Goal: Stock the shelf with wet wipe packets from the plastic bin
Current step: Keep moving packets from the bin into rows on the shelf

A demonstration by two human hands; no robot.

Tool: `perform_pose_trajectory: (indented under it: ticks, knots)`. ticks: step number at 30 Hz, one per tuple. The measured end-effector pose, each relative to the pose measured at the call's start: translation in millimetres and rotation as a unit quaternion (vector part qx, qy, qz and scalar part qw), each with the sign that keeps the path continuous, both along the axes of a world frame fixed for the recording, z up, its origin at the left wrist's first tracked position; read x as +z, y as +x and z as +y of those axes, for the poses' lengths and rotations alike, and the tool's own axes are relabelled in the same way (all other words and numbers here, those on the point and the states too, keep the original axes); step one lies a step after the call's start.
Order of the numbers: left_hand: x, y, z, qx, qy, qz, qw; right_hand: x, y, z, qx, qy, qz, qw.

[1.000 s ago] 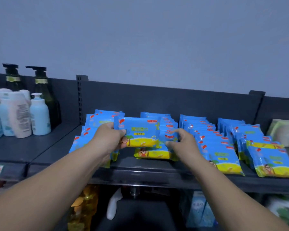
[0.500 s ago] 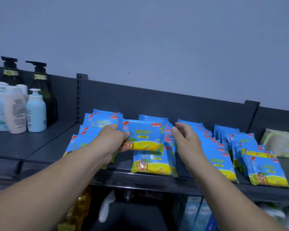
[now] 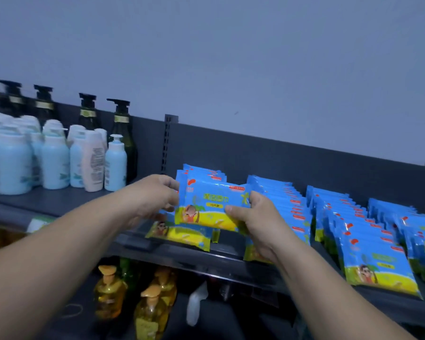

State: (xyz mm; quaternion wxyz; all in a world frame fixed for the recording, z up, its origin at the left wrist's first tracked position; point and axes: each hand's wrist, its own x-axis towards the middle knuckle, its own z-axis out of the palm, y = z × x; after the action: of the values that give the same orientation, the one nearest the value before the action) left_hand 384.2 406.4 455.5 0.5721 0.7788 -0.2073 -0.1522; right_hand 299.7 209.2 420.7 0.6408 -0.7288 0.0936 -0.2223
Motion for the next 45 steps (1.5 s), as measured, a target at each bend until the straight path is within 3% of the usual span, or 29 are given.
perform_pose_trajectory:
  ticks: [4,11,19,26,32,37,45]
  knots:
    - [-12,19,24,-0.005,0.057,0.021,0.998,-15,11,21,0.015,0.012,0.015,1.0]
    - [-30,30,30,-0.033,0.182,-0.005,0.983,-37,20,34,-0.056,-0.038,0.032,0.997]
    - [-34,49,14,-0.043,0.136,0.005,0.99,-34,31,33,-0.116,-0.075,0.066,0.988]
    - [-36,68,-7,-0.046,0.012,0.06,0.997,-21,47,32,-0.16,-0.087,0.065,0.981]
    - [-33,72,2,-0.102,0.125,0.002,0.987,-21,39,37,-0.118,-0.104,0.158,0.975]
    - [-33,75,10,-0.14,0.122,0.012,0.983,-13,30,39,-0.099,-0.105,0.212,0.966]
    - [-30,78,-2,-0.177,0.035,0.059,0.982,-9,43,36,-0.119,-0.082,0.117,0.983]
